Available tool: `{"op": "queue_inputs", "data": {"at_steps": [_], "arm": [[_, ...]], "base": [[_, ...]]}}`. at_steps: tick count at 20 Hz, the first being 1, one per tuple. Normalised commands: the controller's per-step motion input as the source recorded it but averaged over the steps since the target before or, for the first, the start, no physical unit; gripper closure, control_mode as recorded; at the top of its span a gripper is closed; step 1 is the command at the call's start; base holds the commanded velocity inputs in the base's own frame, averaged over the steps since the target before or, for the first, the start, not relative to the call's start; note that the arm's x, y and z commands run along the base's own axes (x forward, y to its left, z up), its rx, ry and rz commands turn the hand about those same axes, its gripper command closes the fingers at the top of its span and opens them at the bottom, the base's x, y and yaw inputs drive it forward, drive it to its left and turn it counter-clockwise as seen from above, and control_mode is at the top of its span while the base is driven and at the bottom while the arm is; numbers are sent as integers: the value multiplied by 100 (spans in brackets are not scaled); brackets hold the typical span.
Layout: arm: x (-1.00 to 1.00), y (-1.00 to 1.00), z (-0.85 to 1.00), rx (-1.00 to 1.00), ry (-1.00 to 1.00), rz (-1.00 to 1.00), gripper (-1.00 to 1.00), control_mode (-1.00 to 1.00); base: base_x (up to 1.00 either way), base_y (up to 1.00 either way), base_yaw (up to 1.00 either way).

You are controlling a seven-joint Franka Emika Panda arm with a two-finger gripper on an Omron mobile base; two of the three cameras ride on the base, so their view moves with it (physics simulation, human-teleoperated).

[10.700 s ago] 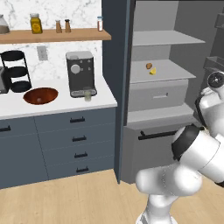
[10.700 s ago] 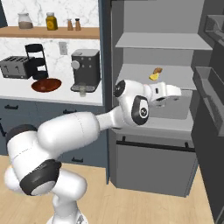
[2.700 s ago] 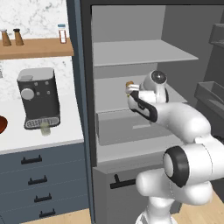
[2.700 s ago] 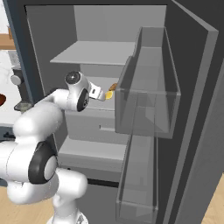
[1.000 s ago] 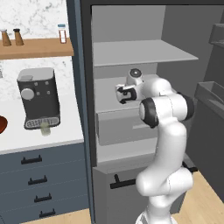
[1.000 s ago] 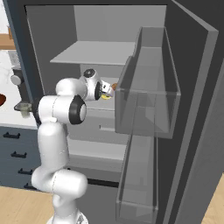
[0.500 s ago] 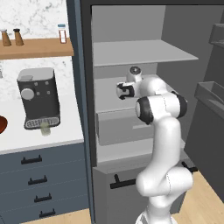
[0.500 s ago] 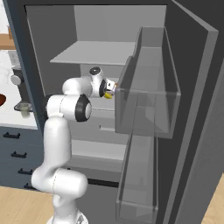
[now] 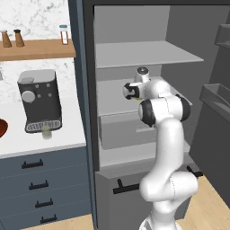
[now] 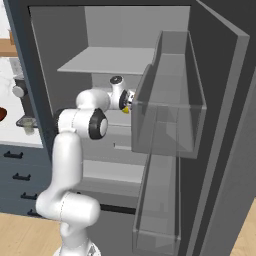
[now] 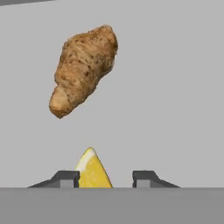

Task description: Grab a lemon wedge from the fridge and one ice cube from the ice bowl, and put them in the glass of lemonade.

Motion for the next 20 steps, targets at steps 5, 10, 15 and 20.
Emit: {"op": "queue_inputs", "data": {"at_steps": [5, 10, 15, 20], "arm": [[0, -1, -72, -8, 8, -4, 100, -100], [-15, 2, -50, -6, 4, -5, 100, -100], [-87, 0, -62, 0, -18, -7, 100, -100], [-100, 0, -48, 0, -12, -4, 100, -100]], "base": [[0, 0, 0], [0, 0, 0], [0, 0, 0], [0, 0, 0]]}}
